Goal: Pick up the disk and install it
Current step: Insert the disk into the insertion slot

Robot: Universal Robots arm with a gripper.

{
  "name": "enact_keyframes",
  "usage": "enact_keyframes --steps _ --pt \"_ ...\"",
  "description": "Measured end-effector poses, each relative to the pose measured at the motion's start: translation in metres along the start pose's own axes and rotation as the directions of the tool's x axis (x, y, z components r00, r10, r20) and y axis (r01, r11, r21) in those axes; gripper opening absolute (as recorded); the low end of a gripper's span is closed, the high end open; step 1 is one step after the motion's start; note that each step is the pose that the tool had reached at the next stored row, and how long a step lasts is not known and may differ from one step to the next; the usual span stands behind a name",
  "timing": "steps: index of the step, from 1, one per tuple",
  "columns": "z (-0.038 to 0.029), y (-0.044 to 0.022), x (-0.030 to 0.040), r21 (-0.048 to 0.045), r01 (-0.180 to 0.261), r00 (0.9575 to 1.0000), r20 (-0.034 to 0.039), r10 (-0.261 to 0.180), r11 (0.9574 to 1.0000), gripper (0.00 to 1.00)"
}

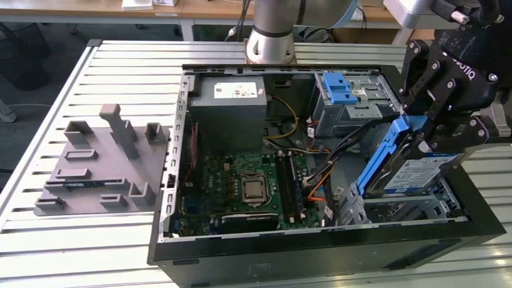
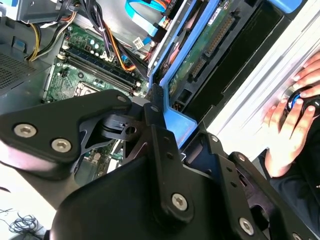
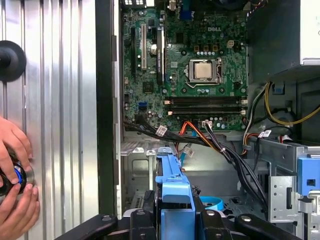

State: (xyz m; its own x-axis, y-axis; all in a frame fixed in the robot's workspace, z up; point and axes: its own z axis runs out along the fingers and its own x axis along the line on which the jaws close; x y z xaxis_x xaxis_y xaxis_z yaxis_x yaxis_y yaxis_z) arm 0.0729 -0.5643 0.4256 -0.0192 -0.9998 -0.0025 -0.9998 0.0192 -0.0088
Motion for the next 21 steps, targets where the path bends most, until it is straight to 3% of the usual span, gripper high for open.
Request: enact_keyframes --steps 7,21 --pt "-0.0006 -0.0003 0.0 -0.0208 -0.004 1.0 -0.0012 0.004 0.9998 0.36" --pt "0.009 -0.0022 0.0 -0.0228 -0.004 1.0 0.0002 0.004 0.9997 0.36"
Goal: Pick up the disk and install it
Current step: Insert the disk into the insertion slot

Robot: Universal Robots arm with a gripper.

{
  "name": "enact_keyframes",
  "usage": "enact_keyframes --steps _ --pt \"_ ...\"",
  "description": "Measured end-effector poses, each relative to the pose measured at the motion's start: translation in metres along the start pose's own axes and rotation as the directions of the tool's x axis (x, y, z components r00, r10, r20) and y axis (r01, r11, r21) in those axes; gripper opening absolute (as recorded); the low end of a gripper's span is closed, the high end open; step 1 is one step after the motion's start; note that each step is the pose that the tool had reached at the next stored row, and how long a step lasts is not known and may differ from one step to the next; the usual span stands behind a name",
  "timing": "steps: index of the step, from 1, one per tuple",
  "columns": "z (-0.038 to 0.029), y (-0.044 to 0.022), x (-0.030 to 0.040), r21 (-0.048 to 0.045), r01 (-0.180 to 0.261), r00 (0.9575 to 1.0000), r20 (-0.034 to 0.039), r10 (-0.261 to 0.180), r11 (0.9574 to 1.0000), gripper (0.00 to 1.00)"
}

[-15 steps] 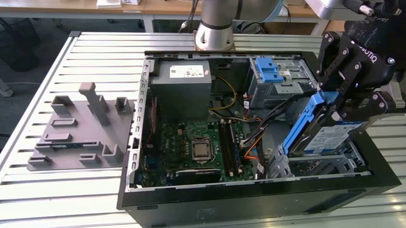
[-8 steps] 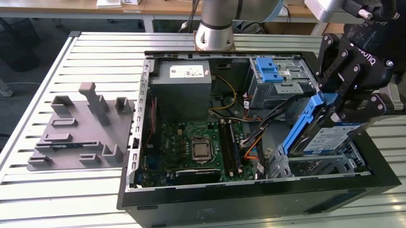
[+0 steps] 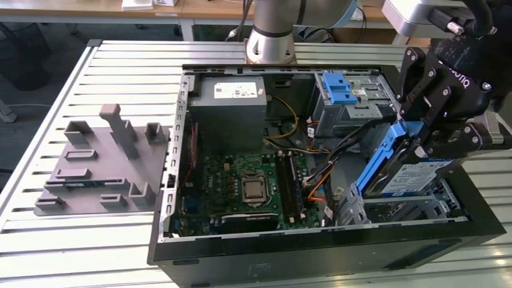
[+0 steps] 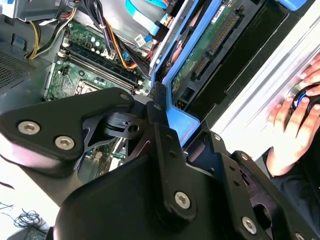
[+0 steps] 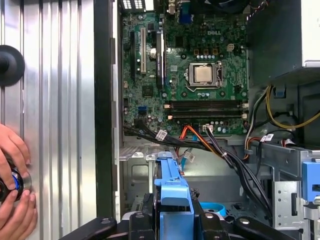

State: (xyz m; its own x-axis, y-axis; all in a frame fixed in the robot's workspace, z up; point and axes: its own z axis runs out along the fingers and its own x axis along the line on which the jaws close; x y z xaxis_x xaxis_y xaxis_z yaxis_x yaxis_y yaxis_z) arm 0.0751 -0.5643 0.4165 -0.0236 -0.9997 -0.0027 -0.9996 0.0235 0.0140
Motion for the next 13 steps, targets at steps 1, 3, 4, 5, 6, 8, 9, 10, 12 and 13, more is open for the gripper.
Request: enact_keyframes --steps 1,3,4,5,6,8,9,10,12,13 --pt "0.0008 -0.0002 0.0 0.0 0.0 1.0 0.0 0.0 1.0 0.36" --pt "0.0026 -0.0003 0.0 0.0 0.0 1.0 0.0 0.0 1.0 0.36" --pt "0.0035 -0.0004 0.0 0.0 0.0 1.0 0.0001 0.0 1.0 0.36" --pt "0.0044 -0.0005 0.0 0.0 0.0 1.0 0.0001 0.0 1.0 0.36" --pt "0.0052 -0.0005 0.0 0.0 -0.001 1.0 0.0001 0.001 1.0 0.36" --pt "0.0065 -0.0005 0.0 0.0 -0.001 1.0 0.0001 0.001 1.0 0.36" --pt "0.0068 -0.0005 0.0 0.0 -0.001 1.0 0.0 0.001 1.0 0.36" --pt "0.0069 -0.0005 0.0 0.0 -0.001 1.0 0.0 0.001 1.0 0.36" --pt "0.007 -0.0005 0.0 0.0 -0.001 1.0 -0.0001 0.001 1.0 0.36" --pt "0.0071 -0.0005 0.0 0.0 -0.001 1.0 0.0 0.001 1.0 0.36"
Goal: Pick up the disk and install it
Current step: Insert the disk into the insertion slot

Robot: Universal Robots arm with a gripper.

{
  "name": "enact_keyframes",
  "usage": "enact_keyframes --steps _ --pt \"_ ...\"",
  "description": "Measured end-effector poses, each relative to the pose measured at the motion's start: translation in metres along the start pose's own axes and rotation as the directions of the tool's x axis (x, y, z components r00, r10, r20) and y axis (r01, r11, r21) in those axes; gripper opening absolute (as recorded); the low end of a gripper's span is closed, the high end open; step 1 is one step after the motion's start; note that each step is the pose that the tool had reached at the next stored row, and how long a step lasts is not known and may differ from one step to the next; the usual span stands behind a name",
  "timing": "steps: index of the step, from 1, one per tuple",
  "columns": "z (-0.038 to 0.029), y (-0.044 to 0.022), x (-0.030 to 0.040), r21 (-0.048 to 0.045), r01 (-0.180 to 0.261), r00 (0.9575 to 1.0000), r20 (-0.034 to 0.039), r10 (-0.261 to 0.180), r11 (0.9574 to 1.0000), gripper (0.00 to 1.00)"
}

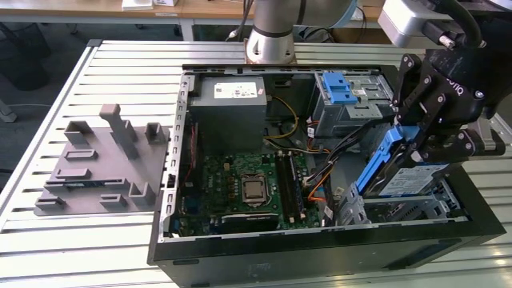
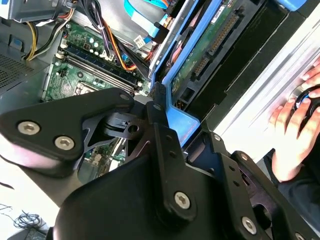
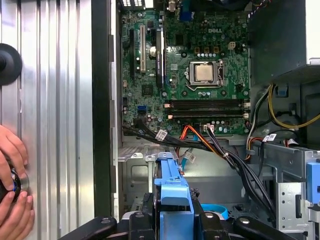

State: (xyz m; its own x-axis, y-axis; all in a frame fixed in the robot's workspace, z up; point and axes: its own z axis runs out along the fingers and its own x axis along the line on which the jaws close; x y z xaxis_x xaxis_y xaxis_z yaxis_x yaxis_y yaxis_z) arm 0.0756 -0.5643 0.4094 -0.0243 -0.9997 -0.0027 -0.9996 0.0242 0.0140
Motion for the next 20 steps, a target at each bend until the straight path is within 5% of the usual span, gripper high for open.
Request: enact_keyframes --steps 20 --pt "0.015 -0.0047 -0.0001 0.0 0.0 1.0 0.0001 0.0 1.0 0.36"
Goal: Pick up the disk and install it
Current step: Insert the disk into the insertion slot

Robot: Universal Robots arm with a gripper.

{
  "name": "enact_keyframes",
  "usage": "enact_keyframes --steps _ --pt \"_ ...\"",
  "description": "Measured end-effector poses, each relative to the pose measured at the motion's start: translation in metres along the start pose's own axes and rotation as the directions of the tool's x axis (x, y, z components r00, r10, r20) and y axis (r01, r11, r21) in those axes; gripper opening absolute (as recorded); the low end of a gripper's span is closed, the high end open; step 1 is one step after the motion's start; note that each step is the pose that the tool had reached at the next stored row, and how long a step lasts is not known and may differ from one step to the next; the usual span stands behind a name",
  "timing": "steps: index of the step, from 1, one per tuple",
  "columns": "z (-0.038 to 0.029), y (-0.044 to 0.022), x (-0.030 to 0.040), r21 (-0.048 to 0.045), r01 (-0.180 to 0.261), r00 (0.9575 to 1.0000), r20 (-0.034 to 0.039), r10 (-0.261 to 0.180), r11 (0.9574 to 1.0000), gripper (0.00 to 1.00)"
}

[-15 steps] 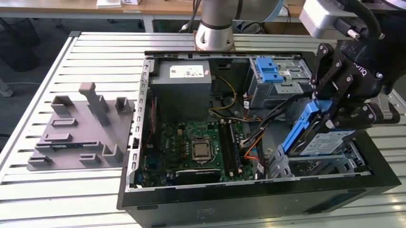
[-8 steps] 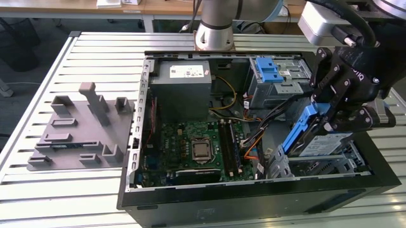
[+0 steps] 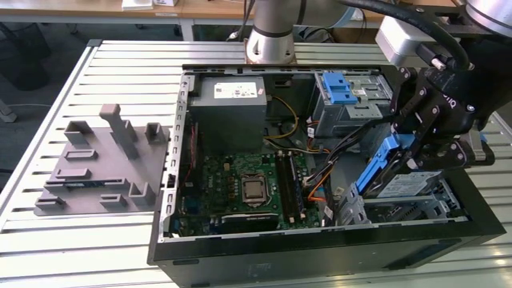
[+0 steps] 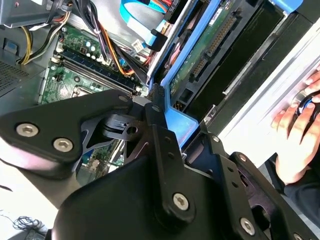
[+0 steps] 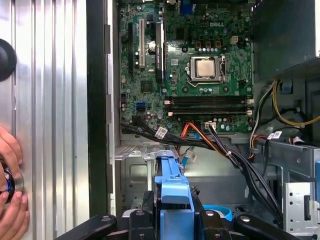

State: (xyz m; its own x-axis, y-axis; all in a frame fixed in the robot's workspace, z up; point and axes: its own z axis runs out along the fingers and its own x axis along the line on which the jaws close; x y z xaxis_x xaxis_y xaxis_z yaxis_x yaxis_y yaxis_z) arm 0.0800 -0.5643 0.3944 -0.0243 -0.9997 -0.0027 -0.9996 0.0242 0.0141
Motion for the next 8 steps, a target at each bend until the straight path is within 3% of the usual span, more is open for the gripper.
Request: enact_keyframes --steps 8 --pt "0.0003 -0.0001 0.0 0.0 0.0 1.0 0.0 0.0 1.0 0.36"
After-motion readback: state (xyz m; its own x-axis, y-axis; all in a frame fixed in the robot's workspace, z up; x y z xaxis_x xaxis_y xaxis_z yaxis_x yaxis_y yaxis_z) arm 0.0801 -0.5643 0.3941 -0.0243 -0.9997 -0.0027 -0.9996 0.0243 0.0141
